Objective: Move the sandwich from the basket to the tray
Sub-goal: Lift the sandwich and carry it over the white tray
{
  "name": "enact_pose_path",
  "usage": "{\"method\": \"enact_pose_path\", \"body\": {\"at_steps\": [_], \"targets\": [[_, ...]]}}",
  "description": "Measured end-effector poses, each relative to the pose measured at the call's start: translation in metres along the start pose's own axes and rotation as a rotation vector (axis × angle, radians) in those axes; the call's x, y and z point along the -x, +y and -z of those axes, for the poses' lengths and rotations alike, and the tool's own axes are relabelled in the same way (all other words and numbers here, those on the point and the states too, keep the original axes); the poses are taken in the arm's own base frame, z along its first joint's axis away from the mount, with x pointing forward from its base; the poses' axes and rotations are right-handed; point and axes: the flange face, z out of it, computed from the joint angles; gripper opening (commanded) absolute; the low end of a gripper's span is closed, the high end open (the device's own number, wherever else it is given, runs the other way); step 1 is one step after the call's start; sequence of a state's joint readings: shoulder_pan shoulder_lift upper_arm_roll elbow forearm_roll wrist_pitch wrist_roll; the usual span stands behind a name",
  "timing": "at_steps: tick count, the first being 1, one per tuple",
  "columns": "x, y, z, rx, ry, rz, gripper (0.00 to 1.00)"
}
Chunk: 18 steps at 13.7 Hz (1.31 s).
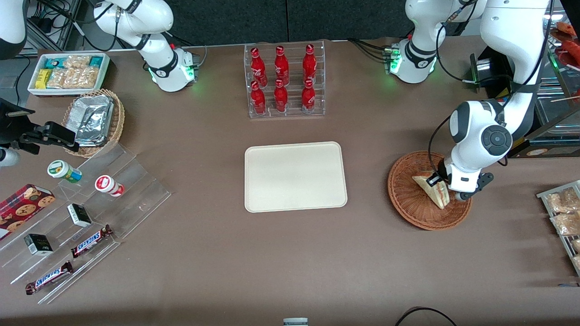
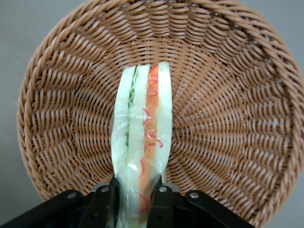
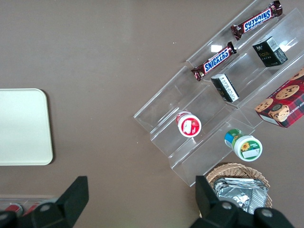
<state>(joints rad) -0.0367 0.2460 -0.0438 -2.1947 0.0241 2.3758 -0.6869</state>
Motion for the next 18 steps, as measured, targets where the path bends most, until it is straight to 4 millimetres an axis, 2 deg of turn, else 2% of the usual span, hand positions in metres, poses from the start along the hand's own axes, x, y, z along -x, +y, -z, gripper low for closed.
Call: {"method": "enact_pose_path", "body": {"at_steps": [2, 4, 6, 8, 10, 13, 16, 18], "targets": [[0.002, 0.013, 0.028, -0.025, -0.024, -0.022, 0.00], [0.012, 0.042, 0.071, -0.046, -0.040, -0.071, 0.00], [0.030, 0.077, 0.109, -0.051, -0.034, -0.133, 0.00], [0.054, 0.109, 0.130, -0.040, -0.014, -0.198, 0.00], [0.082, 0.137, 0.134, -0.033, -0.004, -0.263, 0.00], [0.129, 0.188, 0.130, -0.028, 0.003, -0.366, 0.00], [0.178, 0.241, 0.117, -0.006, -0.024, -0.443, 0.00], [0.205, 0.272, 0.100, -0.004, -0.041, -0.469, 0.00]]}}
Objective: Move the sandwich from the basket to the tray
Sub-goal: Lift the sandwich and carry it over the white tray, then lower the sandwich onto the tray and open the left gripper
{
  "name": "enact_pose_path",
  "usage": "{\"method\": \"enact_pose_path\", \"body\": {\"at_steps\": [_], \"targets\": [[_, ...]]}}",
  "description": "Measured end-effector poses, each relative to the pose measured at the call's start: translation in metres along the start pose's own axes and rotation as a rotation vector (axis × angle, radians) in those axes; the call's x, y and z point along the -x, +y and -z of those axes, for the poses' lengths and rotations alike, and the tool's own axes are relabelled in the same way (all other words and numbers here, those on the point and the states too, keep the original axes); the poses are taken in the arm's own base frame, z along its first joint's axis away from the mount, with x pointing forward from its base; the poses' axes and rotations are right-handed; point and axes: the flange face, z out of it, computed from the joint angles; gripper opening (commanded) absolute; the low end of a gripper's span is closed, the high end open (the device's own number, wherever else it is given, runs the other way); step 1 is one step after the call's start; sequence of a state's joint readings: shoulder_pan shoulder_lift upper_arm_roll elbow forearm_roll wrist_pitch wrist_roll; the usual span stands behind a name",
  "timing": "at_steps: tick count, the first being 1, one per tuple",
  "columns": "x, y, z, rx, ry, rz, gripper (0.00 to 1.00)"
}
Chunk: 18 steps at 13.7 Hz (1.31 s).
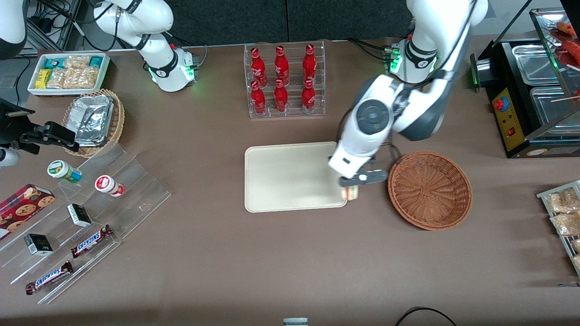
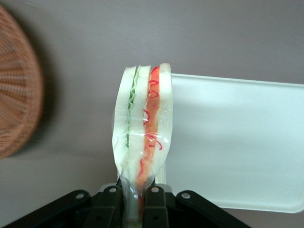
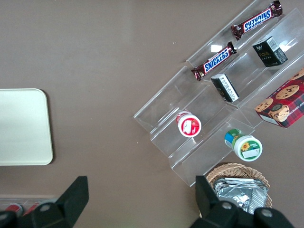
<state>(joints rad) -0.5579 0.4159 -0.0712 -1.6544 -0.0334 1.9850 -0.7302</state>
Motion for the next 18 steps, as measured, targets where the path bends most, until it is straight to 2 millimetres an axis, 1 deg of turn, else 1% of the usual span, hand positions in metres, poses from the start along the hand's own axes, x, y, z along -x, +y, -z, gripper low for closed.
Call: {"method": "enact_pose_path", "body": {"at_steps": [2, 4, 6, 8, 11, 15, 18], "targets": [[0.006, 0.040, -0.024, -0.005, -0.009, -0.008, 0.00], [0.013, 0.073, -0.053, -0.017, -0.023, -0.023, 0.00], [0.020, 0.093, -0.079, -0.033, -0.039, -0.045, 0.00], [0.021, 0.101, -0.090, -0.036, -0.043, -0.057, 0.00], [0.025, 0.111, -0.098, -0.037, -0.044, -0.072, 0.00], [0.028, 0.118, -0.109, -0.021, -0.041, -0.079, 0.00], [0.027, 0.120, -0.112, -0.008, -0.035, -0.076, 0.00]]}}
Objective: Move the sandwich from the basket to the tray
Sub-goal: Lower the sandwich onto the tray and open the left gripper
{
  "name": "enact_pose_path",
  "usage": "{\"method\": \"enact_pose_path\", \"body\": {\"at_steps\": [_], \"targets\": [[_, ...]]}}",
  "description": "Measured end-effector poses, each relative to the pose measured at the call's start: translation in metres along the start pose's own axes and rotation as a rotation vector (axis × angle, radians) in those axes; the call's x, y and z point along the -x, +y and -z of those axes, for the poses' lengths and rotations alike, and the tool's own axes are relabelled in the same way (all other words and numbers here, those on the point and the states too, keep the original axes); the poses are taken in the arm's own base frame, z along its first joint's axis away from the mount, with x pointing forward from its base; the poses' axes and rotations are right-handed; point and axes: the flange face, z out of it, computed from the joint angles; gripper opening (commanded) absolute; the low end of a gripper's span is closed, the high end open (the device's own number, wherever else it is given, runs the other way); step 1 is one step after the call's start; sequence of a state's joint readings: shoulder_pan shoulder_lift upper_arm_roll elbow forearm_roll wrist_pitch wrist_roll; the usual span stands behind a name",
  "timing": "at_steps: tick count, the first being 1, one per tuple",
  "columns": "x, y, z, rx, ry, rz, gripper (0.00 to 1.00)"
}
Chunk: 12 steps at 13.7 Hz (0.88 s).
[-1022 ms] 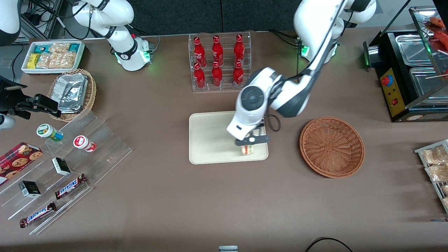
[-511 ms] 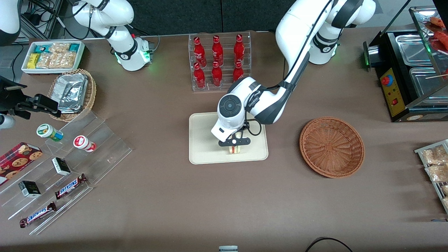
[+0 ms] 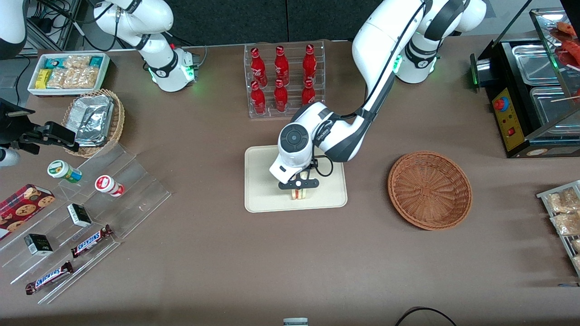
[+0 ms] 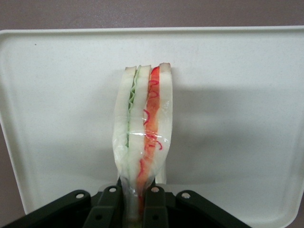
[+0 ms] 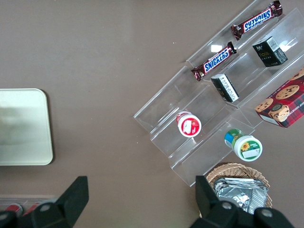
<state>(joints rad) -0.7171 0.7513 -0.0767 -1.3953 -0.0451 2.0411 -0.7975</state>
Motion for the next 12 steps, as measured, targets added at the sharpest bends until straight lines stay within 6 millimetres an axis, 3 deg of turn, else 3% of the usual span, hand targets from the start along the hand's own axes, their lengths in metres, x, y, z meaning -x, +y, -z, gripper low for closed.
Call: {"method": "enact_pose_path", "body": {"at_steps": [5, 6, 8, 12], "targets": [[0.003, 0.005, -0.008, 0.005, 0.003, -0.007, 0.00], [0.004, 0.006, -0.011, 0.005, 0.004, -0.010, 0.14], [0.005, 0.008, -0.017, 0.006, 0.005, -0.013, 0.99], [0.005, 0.008, -0.019, 0.009, 0.005, -0.009, 1.00]]}}
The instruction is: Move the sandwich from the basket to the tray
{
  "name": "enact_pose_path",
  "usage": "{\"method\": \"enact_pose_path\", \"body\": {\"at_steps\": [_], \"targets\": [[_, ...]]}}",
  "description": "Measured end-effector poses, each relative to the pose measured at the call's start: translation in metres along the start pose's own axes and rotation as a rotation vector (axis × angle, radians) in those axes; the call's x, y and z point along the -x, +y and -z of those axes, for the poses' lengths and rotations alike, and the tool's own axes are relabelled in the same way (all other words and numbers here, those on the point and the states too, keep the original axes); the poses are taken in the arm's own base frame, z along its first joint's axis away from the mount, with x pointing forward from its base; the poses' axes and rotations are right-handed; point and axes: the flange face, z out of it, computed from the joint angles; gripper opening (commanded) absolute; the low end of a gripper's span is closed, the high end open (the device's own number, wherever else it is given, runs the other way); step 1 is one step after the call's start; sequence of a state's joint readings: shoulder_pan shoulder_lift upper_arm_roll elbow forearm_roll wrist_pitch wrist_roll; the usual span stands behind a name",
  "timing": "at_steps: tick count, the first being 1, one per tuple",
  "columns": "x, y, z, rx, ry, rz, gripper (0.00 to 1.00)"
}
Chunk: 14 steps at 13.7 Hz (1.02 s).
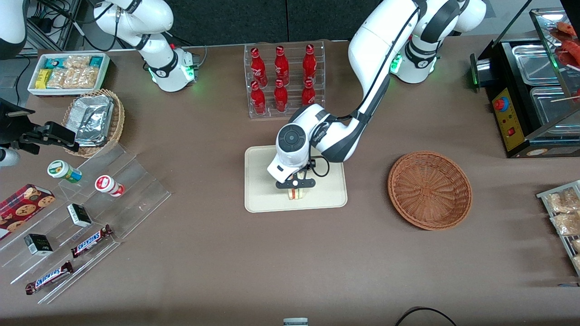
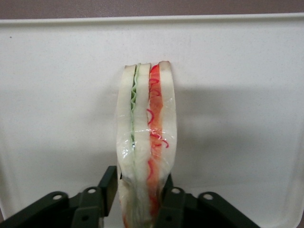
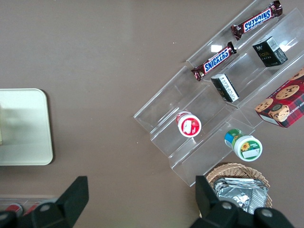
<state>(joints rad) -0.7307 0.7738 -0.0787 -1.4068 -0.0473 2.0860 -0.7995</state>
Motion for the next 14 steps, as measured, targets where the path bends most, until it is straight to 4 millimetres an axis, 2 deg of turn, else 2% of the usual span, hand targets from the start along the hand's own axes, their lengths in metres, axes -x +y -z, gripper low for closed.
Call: {"method": "enact_pose_path", "body": {"at_steps": [3, 6, 9, 11, 14], "targets": [[0.000, 0.001, 0.005, 0.006, 0.005, 0.016, 1.00], [-0.003, -0.002, 0.029, 0.012, 0.016, 0.053, 1.00], [-0.012, -0.023, 0.058, -0.012, 0.002, 0.083, 1.00], [-0.026, -0.042, 0.074, -0.006, 0.008, 0.116, 1.00], [-0.051, -0.077, 0.086, 0.000, 0.009, 0.155, 1.00]]}}
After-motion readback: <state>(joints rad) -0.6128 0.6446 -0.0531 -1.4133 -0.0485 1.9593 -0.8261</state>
